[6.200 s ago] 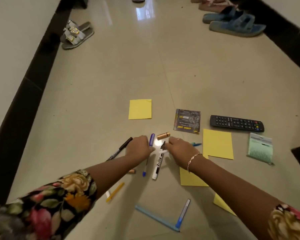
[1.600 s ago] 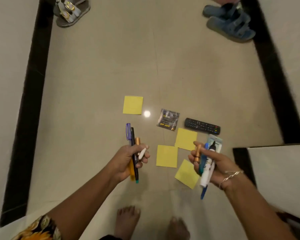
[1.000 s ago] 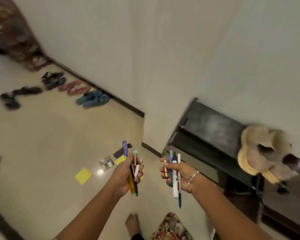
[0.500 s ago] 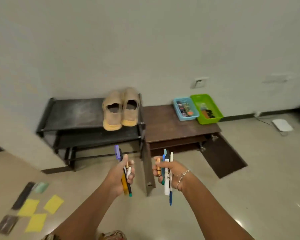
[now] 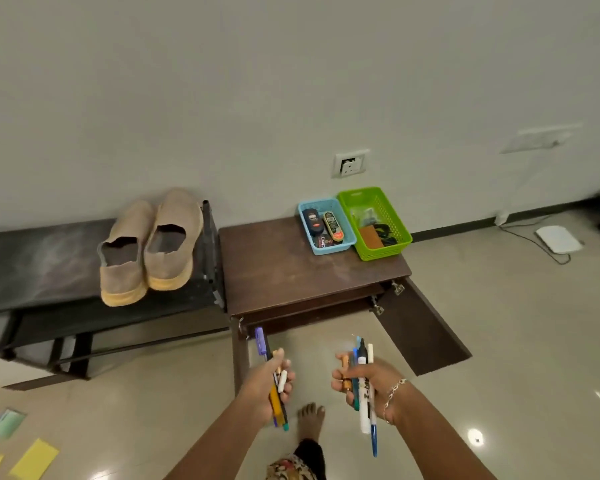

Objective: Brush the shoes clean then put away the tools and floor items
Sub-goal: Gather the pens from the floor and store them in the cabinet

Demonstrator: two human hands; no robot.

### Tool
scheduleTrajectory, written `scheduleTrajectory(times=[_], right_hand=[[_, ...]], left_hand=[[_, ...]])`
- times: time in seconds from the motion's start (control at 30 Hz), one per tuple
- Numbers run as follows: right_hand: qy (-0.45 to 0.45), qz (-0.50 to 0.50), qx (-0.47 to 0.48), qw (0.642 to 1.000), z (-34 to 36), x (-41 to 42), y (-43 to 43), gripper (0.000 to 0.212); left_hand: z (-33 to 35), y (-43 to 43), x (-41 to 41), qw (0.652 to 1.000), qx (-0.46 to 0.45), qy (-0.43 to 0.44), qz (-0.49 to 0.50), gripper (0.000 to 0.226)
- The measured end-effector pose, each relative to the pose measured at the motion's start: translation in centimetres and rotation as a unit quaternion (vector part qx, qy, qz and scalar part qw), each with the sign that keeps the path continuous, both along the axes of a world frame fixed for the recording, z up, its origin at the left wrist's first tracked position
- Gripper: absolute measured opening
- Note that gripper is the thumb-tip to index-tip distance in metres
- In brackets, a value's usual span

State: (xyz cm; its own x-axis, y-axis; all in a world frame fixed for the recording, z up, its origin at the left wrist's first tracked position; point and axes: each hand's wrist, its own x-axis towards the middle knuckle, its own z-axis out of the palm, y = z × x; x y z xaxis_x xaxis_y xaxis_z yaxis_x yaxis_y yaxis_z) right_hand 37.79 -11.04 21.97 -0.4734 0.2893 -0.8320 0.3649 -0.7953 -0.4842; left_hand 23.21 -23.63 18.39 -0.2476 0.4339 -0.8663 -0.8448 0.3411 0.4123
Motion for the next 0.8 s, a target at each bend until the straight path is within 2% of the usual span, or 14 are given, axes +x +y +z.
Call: scheduleTrajectory(times=[0.2,0.37,0.5,0.6,0.7,0.8], right_hand=[[-0.017,0.041,-0.051,0.998,-8.5,-1.5,7.5,0.023],[-0.013,0.07,-0.064,0.995,-22.6,-6.4,12.5,0.016],[0.016,0.144,0.012,0.989,-34.8,-12.5,15.4,0.016],[0.037,0.172,0.056,0.983,-40.7,-16.8,16.1,0.016],[0.062,0.186,0.11,0.974,-44.2,-20.3,16.4,0.016],[0.075,0.182,0.176,0.965,-46.3,-23.2,16.6,0.002]], left_hand=[[-7.1,6.4,-1.2,0.997,-0.078,-0.007,0.02,0.033],[-21.0,10.6,-3.7,0.991,-0.125,0.028,0.032,0.032],[-32.8,14.1,-7.4,0.985,-0.114,0.094,0.088,0.032],[-39.0,15.0,-10.0,0.974,-0.104,0.177,0.101,0.026],[-42.7,15.4,-12.4,0.956,-0.09,0.265,0.087,0.017],[-43.4,16.2,-14.4,0.934,-0.095,0.342,0.05,0.017]])
